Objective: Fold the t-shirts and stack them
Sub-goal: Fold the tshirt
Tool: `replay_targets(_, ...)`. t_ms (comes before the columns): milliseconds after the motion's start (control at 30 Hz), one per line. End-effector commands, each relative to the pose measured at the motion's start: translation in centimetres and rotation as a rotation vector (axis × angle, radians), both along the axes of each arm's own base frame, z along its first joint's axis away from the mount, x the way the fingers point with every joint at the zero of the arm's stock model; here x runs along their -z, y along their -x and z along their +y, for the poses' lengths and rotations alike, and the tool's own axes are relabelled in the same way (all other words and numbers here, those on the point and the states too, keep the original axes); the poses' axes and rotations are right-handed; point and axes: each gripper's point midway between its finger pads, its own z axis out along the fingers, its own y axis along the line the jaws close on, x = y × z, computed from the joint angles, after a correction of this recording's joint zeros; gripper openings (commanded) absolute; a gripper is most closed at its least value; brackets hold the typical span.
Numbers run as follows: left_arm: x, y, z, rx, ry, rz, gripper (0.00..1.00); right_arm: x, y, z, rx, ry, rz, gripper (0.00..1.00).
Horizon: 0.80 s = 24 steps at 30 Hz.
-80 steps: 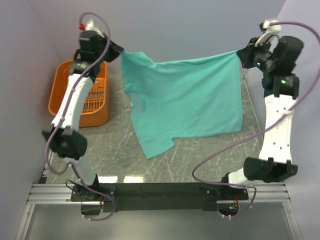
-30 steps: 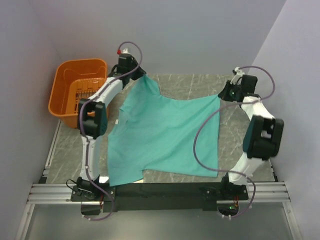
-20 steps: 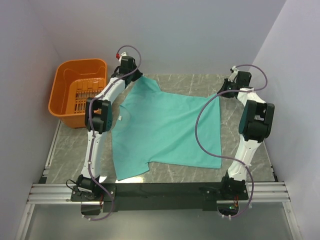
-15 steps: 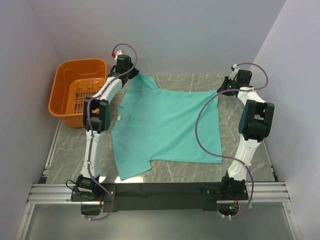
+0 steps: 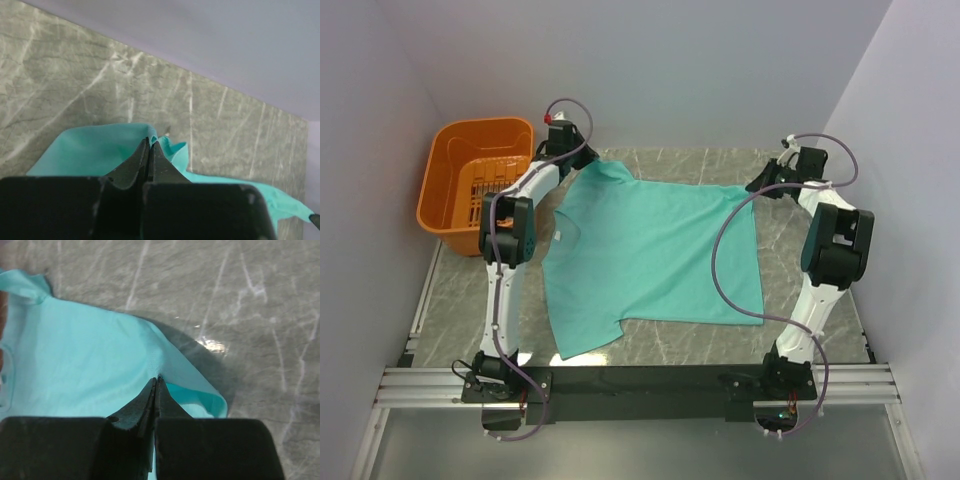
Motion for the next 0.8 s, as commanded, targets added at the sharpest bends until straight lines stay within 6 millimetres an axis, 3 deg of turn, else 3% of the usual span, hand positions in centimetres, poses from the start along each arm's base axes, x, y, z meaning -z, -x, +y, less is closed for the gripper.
replay_targets(0, -9.8, 0.4, -0.8, 0.083, 0.011, -0.22, 0.01, -5.0, 0.3, 0.9, -0.074, -0.019, -0.142, 0.0)
replay_targets(233, -10.6, 2.8, 0.0, 0.102, -0.025, -0.236, 0.01, -5.6, 2.2, 1.0, -0.12, -0.044, -0.158, 0.0)
replay_targets(467, -8.7, 5.0, 0.4, 0.132, -0.064, -0.193, 0.01, -4.5, 4.4, 1.0, -0.161, -0.065, -0.116, 0.0)
replay_targets(767, -8.9, 6.8, 1.7, 0.113, -0.104, -0.187, 0.0, -4.0, 6.2, 0.0, -0.172, -0.061, -0.095, 0.0)
